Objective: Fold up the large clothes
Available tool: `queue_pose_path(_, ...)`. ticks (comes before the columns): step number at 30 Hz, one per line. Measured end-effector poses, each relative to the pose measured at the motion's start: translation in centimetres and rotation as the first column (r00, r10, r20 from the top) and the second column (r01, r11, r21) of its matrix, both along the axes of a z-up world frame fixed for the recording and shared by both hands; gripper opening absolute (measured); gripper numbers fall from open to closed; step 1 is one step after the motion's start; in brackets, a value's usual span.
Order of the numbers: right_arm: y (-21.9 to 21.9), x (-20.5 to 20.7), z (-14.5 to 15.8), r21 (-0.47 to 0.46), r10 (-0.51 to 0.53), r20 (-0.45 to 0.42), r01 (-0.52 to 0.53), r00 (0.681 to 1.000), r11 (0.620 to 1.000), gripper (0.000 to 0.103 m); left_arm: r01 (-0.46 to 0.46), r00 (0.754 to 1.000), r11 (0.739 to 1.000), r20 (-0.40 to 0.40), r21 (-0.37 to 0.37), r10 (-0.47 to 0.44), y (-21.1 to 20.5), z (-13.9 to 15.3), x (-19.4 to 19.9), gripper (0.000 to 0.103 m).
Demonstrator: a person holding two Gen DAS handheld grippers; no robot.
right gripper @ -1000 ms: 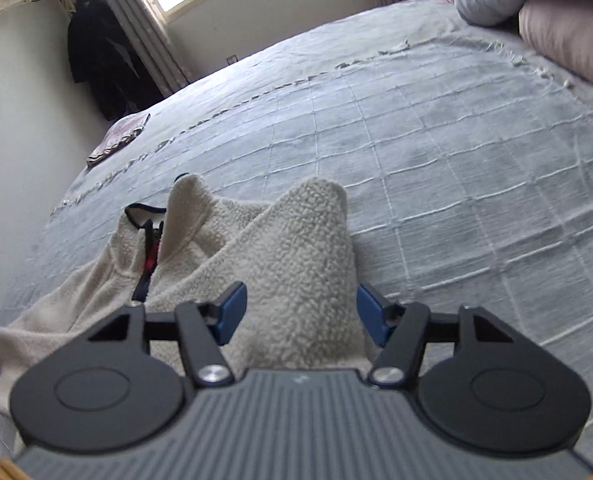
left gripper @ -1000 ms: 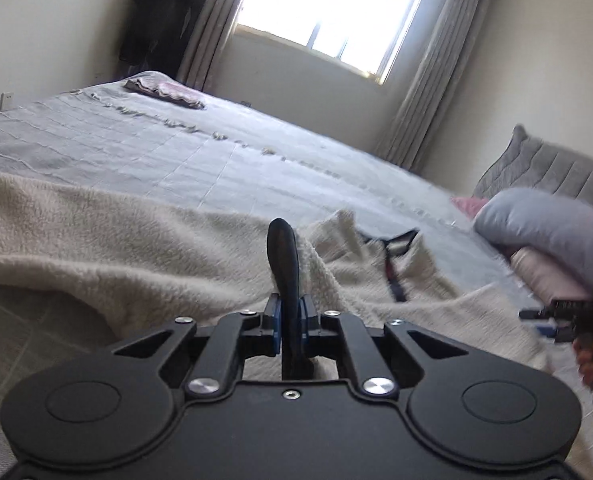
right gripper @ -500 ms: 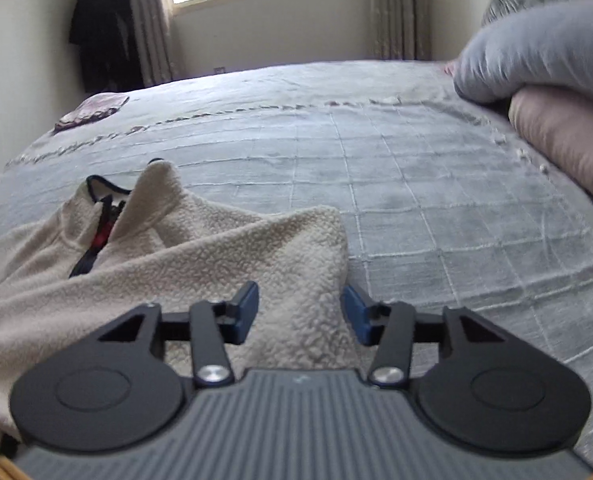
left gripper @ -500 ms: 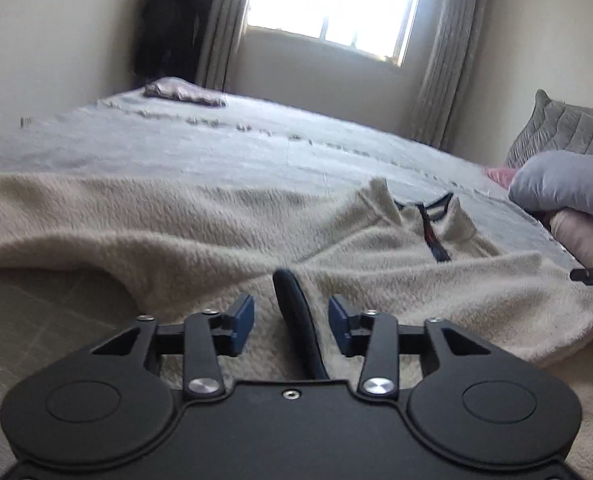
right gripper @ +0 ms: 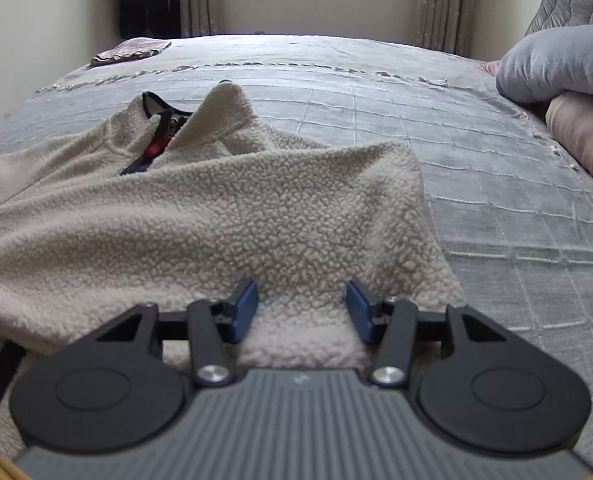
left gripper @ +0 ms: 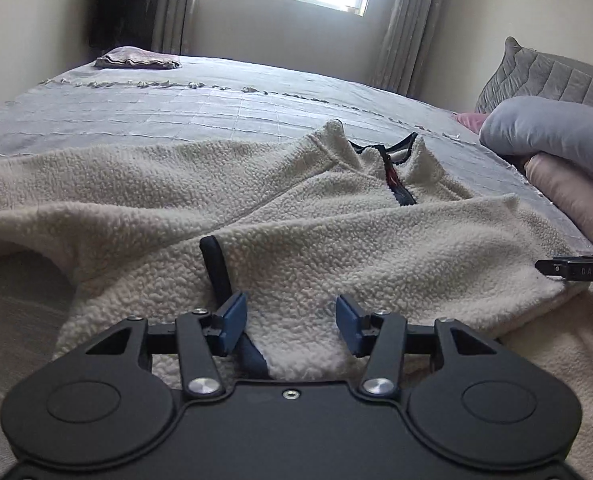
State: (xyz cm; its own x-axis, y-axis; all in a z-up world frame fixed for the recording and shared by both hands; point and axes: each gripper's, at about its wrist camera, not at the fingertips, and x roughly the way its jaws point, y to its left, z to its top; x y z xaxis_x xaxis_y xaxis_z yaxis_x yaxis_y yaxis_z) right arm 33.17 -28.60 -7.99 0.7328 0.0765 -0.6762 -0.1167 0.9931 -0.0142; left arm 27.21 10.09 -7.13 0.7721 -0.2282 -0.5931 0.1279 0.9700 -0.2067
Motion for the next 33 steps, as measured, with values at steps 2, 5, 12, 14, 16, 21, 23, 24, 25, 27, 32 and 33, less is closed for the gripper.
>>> queue_pose_path(2,0.5,-1.0,0.9,-0.013,0.028,0.005,-0.027,1.000,1.000,0.063,-0.028,1.000,0.999,-0.007,0.015,0.029,0.9,1.1,-0.8,0.072)
queue_pose_path(5,1.2,-2.6,2.0,-0.002,0.069,0.014,-0.069,0.997,0.998,0.071,-0.076,0.997,0.997,-0.015,0.025,0.076,3.2,2.0,-1.7,0.085)
queue_pose_path(12,2.8,-5.5,3.4,-0.023,0.126,-0.014,-0.127,0.992,0.992,0.087,-0.301,0.949,0.951,-0.076,0.074,0.306,11.2,2.3,-2.6,0.098)
queue_pose_path(14,3.3,-6.2,3.5,-0.048,0.116,-0.041,-0.117,0.992,0.992,0.090,-0.368,0.922,0.926,-0.094,0.084,0.375,13.7,2.2,-2.9,0.099)
queue_pose_path(16,3.6,-6.9,3.5,-0.062,0.106,-0.061,-0.109,0.993,0.992,0.093,-0.431,0.892,0.899,-0.114,0.078,0.438,16.2,1.9,-3.3,0.103)
queue_pose_path(21,4.3,-8.7,3.7,-0.076,0.117,-0.076,-0.123,0.990,0.990,0.096,-0.583,0.796,0.811,-0.161,0.049,0.583,22.4,0.8,-4.1,0.103)
queue_pose_path(23,4.5,-9.3,3.7,-0.090,0.121,-0.082,-0.128,0.989,0.988,0.096,-0.631,0.761,0.775,-0.172,0.031,0.626,24.3,0.4,-4.1,0.103)
queue_pose_path(24,4.7,-9.5,3.6,-0.099,0.123,-0.086,-0.131,0.989,0.986,0.097,-0.651,0.745,0.759,-0.176,0.017,0.643,25.2,0.2,-4.0,0.103)
queue_pose_path(25,4.8,-9.8,3.6,-0.107,0.126,-0.090,-0.136,0.988,0.985,0.097,-0.669,0.731,0.743,-0.180,0.000,0.658,26.0,0.0,-4.0,0.103)
queue_pose_path(27,5.0,-10.1,3.5,-0.123,0.132,-0.098,-0.143,0.986,0.982,0.098,-0.702,0.706,0.711,-0.184,-0.046,0.684,27.7,-0.4,-3.9,0.103)
queue_pose_path(32,5.8,-10.9,3.1,-0.163,0.137,-0.110,-0.154,0.984,0.974,0.098,-0.749,0.662,0.638,-0.155,-0.179,0.734,30.6,-0.5,-3.1,0.102)
queue_pose_path(33,5.9,-11.1,3.1,-0.169,0.141,-0.111,-0.158,0.984,0.973,0.098,-0.761,0.646,0.618,-0.153,-0.199,0.747,31.1,-0.5,-2.8,0.100)
